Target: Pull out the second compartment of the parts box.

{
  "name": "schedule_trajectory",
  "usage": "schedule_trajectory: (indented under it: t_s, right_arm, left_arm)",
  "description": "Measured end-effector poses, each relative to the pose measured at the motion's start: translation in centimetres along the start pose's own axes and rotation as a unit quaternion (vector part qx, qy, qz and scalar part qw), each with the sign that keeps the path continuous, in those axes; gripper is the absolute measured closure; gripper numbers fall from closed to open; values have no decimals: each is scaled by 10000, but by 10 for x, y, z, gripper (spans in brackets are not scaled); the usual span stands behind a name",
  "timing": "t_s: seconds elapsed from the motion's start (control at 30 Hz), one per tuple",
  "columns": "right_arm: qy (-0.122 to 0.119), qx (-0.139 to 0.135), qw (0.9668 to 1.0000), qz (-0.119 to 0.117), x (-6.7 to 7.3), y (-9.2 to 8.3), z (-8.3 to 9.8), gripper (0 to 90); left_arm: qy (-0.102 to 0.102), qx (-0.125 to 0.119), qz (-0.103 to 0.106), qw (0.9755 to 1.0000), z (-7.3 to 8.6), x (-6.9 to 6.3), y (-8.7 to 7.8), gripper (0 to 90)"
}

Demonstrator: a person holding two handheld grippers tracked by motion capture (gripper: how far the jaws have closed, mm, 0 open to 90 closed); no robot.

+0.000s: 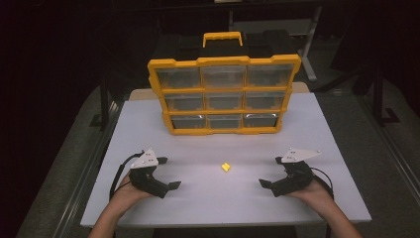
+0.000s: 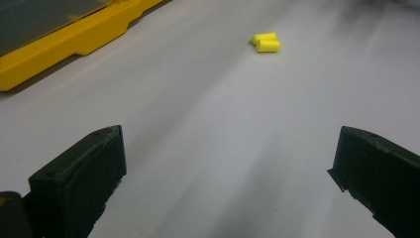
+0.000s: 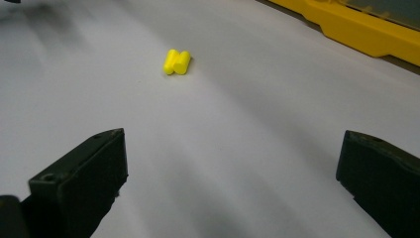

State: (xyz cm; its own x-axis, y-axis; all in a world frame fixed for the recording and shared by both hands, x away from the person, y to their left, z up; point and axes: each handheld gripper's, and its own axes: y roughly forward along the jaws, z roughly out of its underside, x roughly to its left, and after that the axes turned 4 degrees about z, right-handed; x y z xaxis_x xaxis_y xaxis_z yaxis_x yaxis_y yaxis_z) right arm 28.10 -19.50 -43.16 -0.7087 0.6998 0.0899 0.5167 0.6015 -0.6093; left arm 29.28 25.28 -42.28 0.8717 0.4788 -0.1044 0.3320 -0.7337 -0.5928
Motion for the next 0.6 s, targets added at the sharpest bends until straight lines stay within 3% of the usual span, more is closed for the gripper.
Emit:
schedule_trajectory:
  t_s: [0.6]
  right_arm:
    - [24,-44,10000,-37,0,-1,-1,0]
  left_arm:
    - [-6,5,61,10000,-9,1,8,2]
